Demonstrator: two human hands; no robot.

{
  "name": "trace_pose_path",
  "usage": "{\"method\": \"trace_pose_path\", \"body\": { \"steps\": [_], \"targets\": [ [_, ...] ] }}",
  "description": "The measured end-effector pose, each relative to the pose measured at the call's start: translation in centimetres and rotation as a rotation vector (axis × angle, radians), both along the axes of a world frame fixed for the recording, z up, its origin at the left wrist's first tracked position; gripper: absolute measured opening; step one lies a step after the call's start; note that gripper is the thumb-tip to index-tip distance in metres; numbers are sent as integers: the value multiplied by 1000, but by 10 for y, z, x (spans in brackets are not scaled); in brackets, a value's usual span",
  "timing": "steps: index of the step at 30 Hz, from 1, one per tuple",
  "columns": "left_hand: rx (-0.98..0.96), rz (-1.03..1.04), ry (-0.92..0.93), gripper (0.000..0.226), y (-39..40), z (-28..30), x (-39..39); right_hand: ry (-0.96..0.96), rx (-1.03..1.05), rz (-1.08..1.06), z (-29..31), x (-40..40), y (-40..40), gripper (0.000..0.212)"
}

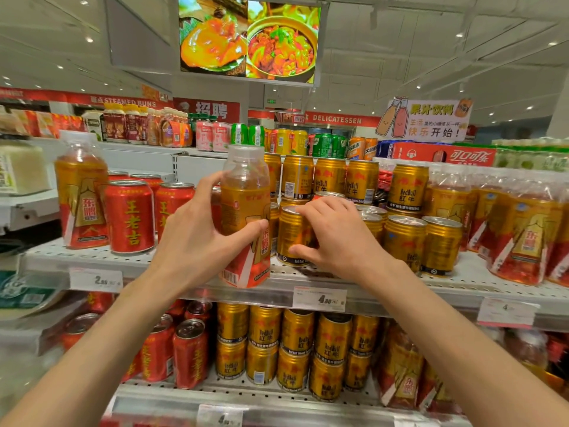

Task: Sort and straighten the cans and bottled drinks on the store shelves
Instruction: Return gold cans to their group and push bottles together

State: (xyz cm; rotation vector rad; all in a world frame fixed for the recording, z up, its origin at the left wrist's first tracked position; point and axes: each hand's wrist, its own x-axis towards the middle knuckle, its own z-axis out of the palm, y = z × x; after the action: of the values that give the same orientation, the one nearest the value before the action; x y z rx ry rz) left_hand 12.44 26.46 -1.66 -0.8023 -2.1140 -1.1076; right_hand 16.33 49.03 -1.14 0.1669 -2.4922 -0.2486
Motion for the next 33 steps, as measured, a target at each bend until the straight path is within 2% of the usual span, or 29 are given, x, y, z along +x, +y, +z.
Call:
{"method": "trace_pose_path", "body": {
  "steps": [5, 9, 12, 15, 18, 22, 26, 33],
  "targets": [
    [7, -10, 14, 81, -5, 1, 0, 49, -146, 92, -4, 8, 1, 66],
    [72, -47, -41, 78, -14, -3, -1, 116, -434, 256, -11, 29, -9, 48],
    [130, -93, -104, 73, -17, -7, -1, -35, -639, 331, -19, 43, -29, 60],
    [148, -147, -161, 68, -16, -15, -1, -155, -690, 363, -29, 39, -49, 85],
    [168, -207, -207, 59, -17, -20, -4, -186, -736, 348, -35, 33, -62, 99],
    [156, -334, -271, 60, -22, -25, -12, -177, -779, 316, -41, 30, -69, 98],
    [137, -483, -307, 48, -29, -34, -26, -127, -833, 267, -49, 32, -72, 94],
    [153, -483, -358, 40, -25, -66, -17, -95, -991, 181, -74, 60, -62, 89]
  ]
}}
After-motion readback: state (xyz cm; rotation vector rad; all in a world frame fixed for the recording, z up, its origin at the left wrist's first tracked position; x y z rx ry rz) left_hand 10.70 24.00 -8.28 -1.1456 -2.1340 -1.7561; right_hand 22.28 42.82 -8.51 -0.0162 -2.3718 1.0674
